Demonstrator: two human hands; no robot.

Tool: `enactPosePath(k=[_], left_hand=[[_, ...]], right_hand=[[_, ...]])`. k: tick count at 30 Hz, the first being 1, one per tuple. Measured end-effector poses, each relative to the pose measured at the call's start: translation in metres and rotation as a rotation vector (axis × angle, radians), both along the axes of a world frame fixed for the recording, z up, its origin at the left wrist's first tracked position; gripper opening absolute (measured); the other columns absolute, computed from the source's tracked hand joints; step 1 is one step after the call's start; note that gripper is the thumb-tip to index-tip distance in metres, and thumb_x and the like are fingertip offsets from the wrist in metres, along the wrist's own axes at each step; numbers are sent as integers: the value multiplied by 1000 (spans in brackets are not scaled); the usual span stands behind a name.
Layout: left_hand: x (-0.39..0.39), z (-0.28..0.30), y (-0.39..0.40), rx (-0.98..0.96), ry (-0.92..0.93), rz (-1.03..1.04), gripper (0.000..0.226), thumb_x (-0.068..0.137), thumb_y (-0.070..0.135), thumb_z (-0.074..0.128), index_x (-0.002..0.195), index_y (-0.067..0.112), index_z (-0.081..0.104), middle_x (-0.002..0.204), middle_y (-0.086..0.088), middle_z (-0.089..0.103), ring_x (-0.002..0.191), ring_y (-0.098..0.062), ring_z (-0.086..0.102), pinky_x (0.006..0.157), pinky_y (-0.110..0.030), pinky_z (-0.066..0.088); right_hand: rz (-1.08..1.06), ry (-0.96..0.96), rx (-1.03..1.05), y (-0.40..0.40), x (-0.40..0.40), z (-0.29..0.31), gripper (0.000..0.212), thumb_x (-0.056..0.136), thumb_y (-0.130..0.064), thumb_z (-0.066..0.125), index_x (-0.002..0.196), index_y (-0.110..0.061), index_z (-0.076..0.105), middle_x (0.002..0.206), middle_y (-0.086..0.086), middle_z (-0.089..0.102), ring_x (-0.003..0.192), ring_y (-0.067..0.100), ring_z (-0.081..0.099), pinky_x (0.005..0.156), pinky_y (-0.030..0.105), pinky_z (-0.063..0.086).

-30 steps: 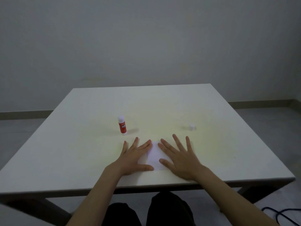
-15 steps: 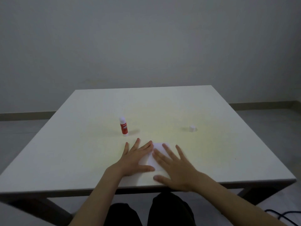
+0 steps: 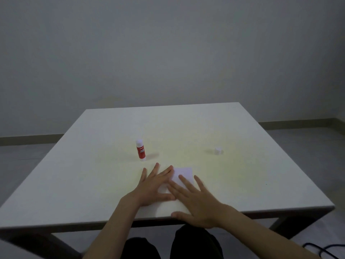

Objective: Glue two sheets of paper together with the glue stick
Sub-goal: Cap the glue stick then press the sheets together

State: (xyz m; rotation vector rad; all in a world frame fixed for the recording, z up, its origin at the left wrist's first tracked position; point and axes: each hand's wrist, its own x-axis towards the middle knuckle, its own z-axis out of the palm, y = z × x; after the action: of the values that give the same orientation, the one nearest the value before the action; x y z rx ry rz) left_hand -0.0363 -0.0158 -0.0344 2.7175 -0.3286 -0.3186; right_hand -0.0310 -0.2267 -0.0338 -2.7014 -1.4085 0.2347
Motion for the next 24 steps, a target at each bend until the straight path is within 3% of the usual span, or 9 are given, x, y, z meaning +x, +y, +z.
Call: enactPosePath(k=[6,9,11,15,17,19,21,22,24], left_hand=[[-1,3,-1,11,26,20,94,77,69,48,149,36,-1,159,17,-6,145,-15,-23,113,-48,-19],[0,6,-2,18,36,19,95,76,70,49,149,36,-1,160,15,-5,145,-16,-21,114,-49,-18],[0,7,-1,4,36,23,92,77,70,49,149,36,2,160,16,-6,146,-15,-19,114,-50,-17],[-2,16,4,-276,48,96,71,84,57,51,146,42,19,159,20,1,146,-6,-2,116,-45,-11],[-4,23,6,-516,-60,201,54,84,49,58,135,43,42,152,24,26,137,7,24,115,-33,13],[-4,30,8,-722,-364,451,26,83,30,67,107,40,65,126,21,61,112,14,52,98,-23,37],[1,37,15,-788,-665,758,16,80,17,72,86,30,68,95,11,70,90,-5,65,76,-28,45],[6,38,19,-769,-738,866,16,78,15,73,89,23,65,94,5,68,89,-17,64,72,-31,46],[18,41,26,-706,-684,977,44,75,15,76,115,11,57,115,-6,59,99,-26,59,79,-36,46]], right_hand=[[-175,-42,-11,-17,40,9,69,91,-63,11,148,-31,-10,158,-15,-12,146,11,-13,115,51,-16],[-224,-50,92,-19,40,1,77,85,-70,6,148,-29,-11,156,-14,-17,146,6,-8,118,47,-10],[-227,-13,173,-19,38,-2,77,82,-74,8,145,-36,-17,157,-14,-19,146,5,-7,118,43,-5],[-218,-6,190,-18,38,1,72,80,-77,10,136,-49,-26,156,-16,-20,146,8,-9,119,45,-2],[-217,-8,199,-18,38,-1,72,80,-77,11,137,-50,-25,155,-18,-21,146,7,-10,119,44,-3],[-221,-8,223,-19,39,-2,73,81,-77,13,139,-49,-23,155,-19,-20,145,5,-9,119,42,-2],[-229,-5,250,-19,40,-2,73,81,-76,13,139,-49,-22,155,-20,-19,144,1,-7,118,38,-3],[-240,0,268,-19,40,-1,73,82,-75,14,140,-47,-21,155,-21,-18,143,-1,-6,117,36,-3],[-276,28,316,-19,41,0,74,85,-71,15,144,-41,-18,154,-22,-14,143,-5,-6,118,32,0]])
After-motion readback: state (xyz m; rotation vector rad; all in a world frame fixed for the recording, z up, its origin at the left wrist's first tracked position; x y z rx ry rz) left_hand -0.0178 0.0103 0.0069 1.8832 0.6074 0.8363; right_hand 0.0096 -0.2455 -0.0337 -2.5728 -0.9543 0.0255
